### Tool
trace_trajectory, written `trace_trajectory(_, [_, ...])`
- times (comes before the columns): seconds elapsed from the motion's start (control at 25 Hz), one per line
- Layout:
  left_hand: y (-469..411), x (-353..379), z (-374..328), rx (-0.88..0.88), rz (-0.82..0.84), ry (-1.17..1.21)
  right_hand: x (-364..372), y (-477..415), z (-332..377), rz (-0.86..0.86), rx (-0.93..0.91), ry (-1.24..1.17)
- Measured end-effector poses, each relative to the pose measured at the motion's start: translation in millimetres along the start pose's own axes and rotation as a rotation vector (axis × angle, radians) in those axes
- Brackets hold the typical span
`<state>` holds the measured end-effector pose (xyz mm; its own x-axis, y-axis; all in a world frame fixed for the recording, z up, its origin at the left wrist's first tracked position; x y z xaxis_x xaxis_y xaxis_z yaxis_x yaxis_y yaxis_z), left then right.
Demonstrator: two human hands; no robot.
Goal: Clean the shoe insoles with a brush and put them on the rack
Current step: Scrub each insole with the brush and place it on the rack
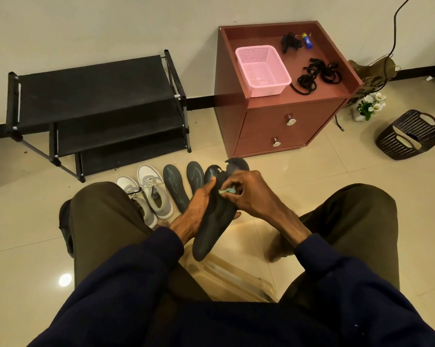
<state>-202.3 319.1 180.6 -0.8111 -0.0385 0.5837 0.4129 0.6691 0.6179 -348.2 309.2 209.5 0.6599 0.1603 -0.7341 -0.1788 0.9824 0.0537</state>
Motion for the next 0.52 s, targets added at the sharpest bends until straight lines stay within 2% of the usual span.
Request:
trace_trajectory(0.04, [-0.2, 0.1, -1.0, 0.017, -0.006, -0.002, 0.5, -2.3, 0.3, -0.01, -0.008, 0.016])
trace_trajectory(0.16, [-2.3, 0.7, -1.4, -0.001, -0.013, 0.012, -13.7, -10.2, -15.1, -0.243, 0.05, 0.115])
trace_trajectory(0.2, [-2.4, 0.0, -0.8, -0.022, -0.02, 0.009, -16.4, -9.4, -18.4, -0.274, 0.07, 0.123])
trace_trajectory(0.24, [-0.7, 1.3, -0.7, -0.027, -0.024, -0.002, -14.6, -7.6, -19.1, -0.248, 0.07, 0.107])
trace_trajectory(0.36, [1.1, 1.7, -0.4, 0.0, -0.019, -0.024, 0.3, -1.6, -2.9, -0.013, -0.003, 0.02])
trace_trajectory(0.4, [1.4, 2.8, -2.0, 0.011, -0.03, -0.029, 0.6, -2.9, -1.6, -0.021, -0.02, 0.027])
trace_trajectory(0.52, [-0.9, 2.5, -2.9, -0.01, -0.036, 0.013, -14.1, -10.8, -19.2, -0.27, 0.05, 0.143])
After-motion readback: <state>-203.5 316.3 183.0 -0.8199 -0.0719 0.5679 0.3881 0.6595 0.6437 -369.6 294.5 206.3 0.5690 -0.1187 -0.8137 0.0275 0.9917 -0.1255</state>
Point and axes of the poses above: each hand's wrist, its own y-axis away from the middle knuckle, its own x-axis out of the palm, z = x × y, the point moved 2 cm from there along -y, towards the middle knuckle, and after that the axes turned 5 degrees about x, right-handed, at the moved point
